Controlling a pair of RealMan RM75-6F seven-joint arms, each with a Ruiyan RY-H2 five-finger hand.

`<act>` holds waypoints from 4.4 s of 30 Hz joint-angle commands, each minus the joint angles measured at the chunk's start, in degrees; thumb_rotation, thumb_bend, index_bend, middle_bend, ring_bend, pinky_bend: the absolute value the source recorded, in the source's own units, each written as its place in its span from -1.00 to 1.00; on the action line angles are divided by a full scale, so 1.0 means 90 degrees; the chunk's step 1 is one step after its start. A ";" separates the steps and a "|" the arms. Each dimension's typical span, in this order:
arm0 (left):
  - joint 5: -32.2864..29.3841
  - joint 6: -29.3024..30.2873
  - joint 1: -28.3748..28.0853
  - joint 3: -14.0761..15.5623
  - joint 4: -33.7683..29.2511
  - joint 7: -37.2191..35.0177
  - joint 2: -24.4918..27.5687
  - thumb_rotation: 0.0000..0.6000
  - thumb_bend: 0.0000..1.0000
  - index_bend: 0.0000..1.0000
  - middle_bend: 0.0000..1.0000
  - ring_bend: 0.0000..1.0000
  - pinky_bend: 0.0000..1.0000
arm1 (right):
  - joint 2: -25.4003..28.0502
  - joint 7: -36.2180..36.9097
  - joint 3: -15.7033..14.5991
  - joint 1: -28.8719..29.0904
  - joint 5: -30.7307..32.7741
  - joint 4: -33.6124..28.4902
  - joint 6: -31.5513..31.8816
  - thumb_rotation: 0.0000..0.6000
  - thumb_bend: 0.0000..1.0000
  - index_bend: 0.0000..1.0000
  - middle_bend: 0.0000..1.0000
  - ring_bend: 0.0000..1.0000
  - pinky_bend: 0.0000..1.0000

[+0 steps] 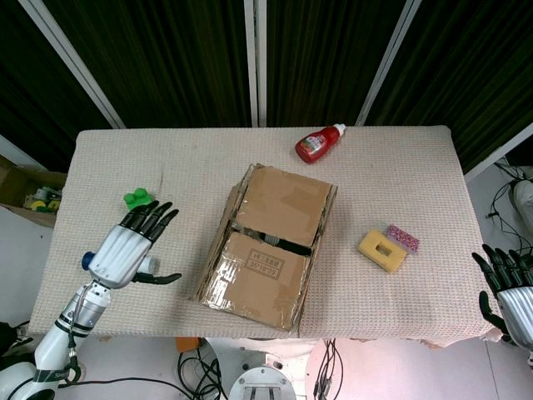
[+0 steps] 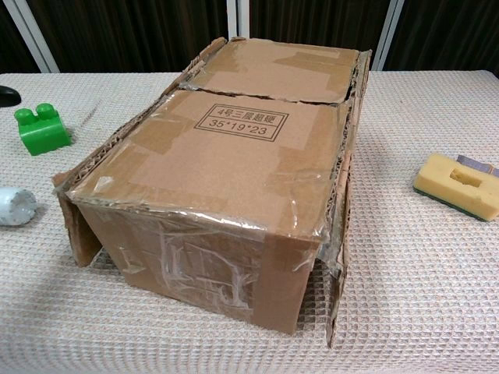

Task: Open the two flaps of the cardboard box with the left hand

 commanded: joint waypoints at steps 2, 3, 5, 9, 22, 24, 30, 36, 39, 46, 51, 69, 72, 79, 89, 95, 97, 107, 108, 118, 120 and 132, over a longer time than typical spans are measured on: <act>-0.0037 -0.0045 -0.0039 -0.0014 -0.0016 -0.0015 -0.0026 -0.47 -0.92 -0.97 -0.89 -0.89 -0.66 | -0.0024 0.0039 -0.0011 -0.0012 0.0008 0.0049 0.0018 0.86 0.26 -1.00 -1.00 -1.00 -1.00; -0.0039 -0.0058 -0.0052 -0.0016 -0.0018 -0.0041 -0.0037 -0.46 -0.88 -0.97 -0.89 -0.89 -0.66 | -0.0028 0.0042 -0.0012 -0.0017 0.0010 0.0056 0.0028 0.87 0.26 -1.00 -1.00 -1.00 -1.00; -0.0043 -0.0081 -0.0081 -0.0021 -0.0020 -0.0151 -0.0081 -0.44 -0.79 -0.96 -0.89 -0.89 -0.66 | -0.0037 0.0065 -0.0011 -0.0027 0.0025 0.0082 0.0042 0.87 0.26 -1.00 -1.00 -1.00 -1.00; -0.0042 -0.0242 -0.0243 -0.0077 -0.0187 -0.0564 -0.0203 -0.46 -0.75 -0.95 -0.84 -0.89 -0.66 | -0.0036 0.0095 -0.0002 -0.0048 0.0067 0.0115 0.0060 0.87 0.26 -1.00 -1.00 -1.00 -1.00; -0.1278 -0.2188 -0.1975 -0.0869 -0.0361 -0.0799 -0.1459 -1.00 -1.00 -0.80 -0.65 -0.89 -0.66 | -0.0025 0.0078 0.0033 -0.0108 0.0147 0.0057 0.0150 0.87 0.26 -1.00 -1.00 -1.00 -1.00; -0.1587 -0.2430 -0.2224 -0.0946 -0.0155 -0.0720 -0.1712 -1.00 -1.00 -0.80 -0.61 -0.89 -0.66 | -0.0012 0.0108 0.0042 -0.0141 0.0181 0.0074 0.0186 0.87 0.26 -1.00 -1.00 -1.00 -1.00; -0.2077 -0.2529 -0.2617 -0.1077 0.0154 -0.0276 -0.2032 -1.00 -1.00 -0.80 -0.54 -0.89 -0.66 | 0.0000 0.0306 0.0088 -0.0215 0.0292 0.0230 0.0262 0.87 0.26 -1.00 -1.00 -1.00 -1.00; -0.2309 -0.2391 -0.2738 -0.0962 0.0100 0.0329 -0.1888 -1.00 -1.00 -0.74 -0.27 -0.89 -0.66 | -0.0057 0.0505 0.0116 -0.0219 0.0329 0.0394 0.0272 0.86 0.26 -1.00 -1.00 -1.00 -1.00; -0.2440 -0.2323 -0.2754 -0.0895 -0.0001 0.0517 -0.1785 -1.00 -1.00 -0.73 -0.16 -0.89 -0.66 | -0.0099 0.0575 0.0123 -0.0208 0.0323 0.0464 0.0274 0.86 0.26 -1.00 -1.00 -1.00 -1.00; -0.2623 -0.2207 -0.2813 -0.0784 -0.0440 0.0805 -0.1487 -1.00 -1.00 -0.73 0.08 -0.83 -0.66 | -0.0142 0.0622 0.0143 -0.0206 0.0320 0.0522 0.0310 0.87 0.24 -1.00 -1.00 -1.00 -1.00; -0.2390 -0.2035 -0.2830 -0.0885 -0.1023 0.0878 -0.0988 -1.00 -1.00 -0.73 0.21 -0.76 -0.66 | -0.0132 0.0620 0.0151 -0.0216 0.0316 0.0508 0.0345 0.86 0.22 -1.00 -1.00 -1.00 -1.00; -0.2327 -0.2563 -0.2222 -0.1280 -0.2840 -0.1812 0.1766 -1.00 -1.00 -0.80 0.52 -0.54 -0.65 | -0.0098 0.0422 0.0171 -0.0075 0.0172 0.0289 0.0326 0.86 0.17 -1.00 -1.00 -1.00 -1.00; -0.1902 -0.2906 -0.2073 -0.1221 -0.2840 -0.2609 0.2242 -1.00 -1.00 -0.81 0.63 -0.46 -0.64 | -0.0077 0.0371 0.0168 -0.0074 0.0158 0.0233 0.0341 0.86 0.16 -1.00 -1.00 -1.00 -1.00; -0.0933 -0.3118 -0.1715 -0.1009 -0.2840 -0.3923 0.2913 -1.00 -1.00 -0.83 0.65 -0.45 -0.65 | -0.0052 0.0308 0.0173 -0.0080 0.0179 0.0171 0.0337 0.87 0.16 -1.00 -1.00 -1.00 -1.00; 0.0443 -0.2645 -0.1129 -0.0490 -0.2840 -0.5194 0.3429 -1.00 -1.00 -0.83 0.63 -0.45 -0.65 | -0.0042 0.0203 0.0151 -0.0044 0.0127 0.0077 0.0302 0.86 0.16 -1.00 -1.00 -1.00 -1.00; 0.1302 -0.2356 -0.0831 -0.0053 -0.2840 -0.5740 0.3720 -1.00 -1.00 -0.83 0.63 -0.45 -0.65 | -0.0036 0.0162 0.0132 -0.0056 0.0085 0.0022 0.0346 0.86 0.16 -1.00 -1.00 -1.00 -1.00; 0.1584 -0.2232 -0.0726 0.0096 -0.2840 -0.5833 0.3834 -1.00 -1.00 -0.83 0.64 -0.45 -0.65 | -0.0039 0.0165 0.0123 -0.0064 0.0083 0.0028 0.0349 0.87 0.16 -1.00 -1.00 -1.00 -1.00; 0.2424 -0.1952 -0.0384 0.0702 -0.2840 -0.6065 0.4162 -1.00 -1.00 -0.83 0.65 -0.45 -0.65 | -0.0100 0.0172 0.0067 -0.0115 0.0045 0.0112 0.0393 0.86 0.16 -1.00 -1.00 -1.00 -1.00; 0.2483 -0.1923 -0.0349 0.0751 -0.2840 -0.6051 0.4182 -1.00 -1.00 -0.83 0.65 -0.45 -0.65 | -0.0104 0.0177 0.0064 -0.0120 0.0044 0.0123 0.0398 0.87 0.16 -1.00 -1.00 -1.00 -1.00; 0.2402 -0.1590 -0.0142 0.0899 -0.2840 -0.5762 0.4177 -1.00 -1.00 -0.84 0.37 -0.45 -0.64 | -0.0178 0.0245 0.0031 -0.0153 0.0008 0.0257 0.0454 0.87 0.16 -1.00 -1.00 -1.00 -1.00; 0.2052 -0.1550 -0.0173 0.0733 -0.2840 -0.5412 0.4077 -1.00 -1.00 -0.86 -0.03 -0.47 -0.64 | -0.0186 0.0252 0.0031 -0.0160 0.0003 0.0273 0.0476 0.87 0.16 -1.00 -1.00 -1.00 -1.00; -0.0808 -0.1214 -0.0917 -0.0648 -0.2599 0.0542 0.0894 -0.36 -1.00 -0.91 -0.88 -0.90 -0.65 | 0.0034 0.0391 0.0222 -0.0293 0.0188 0.0140 0.0828 0.87 0.16 -1.00 -1.00 -1.00 -1.00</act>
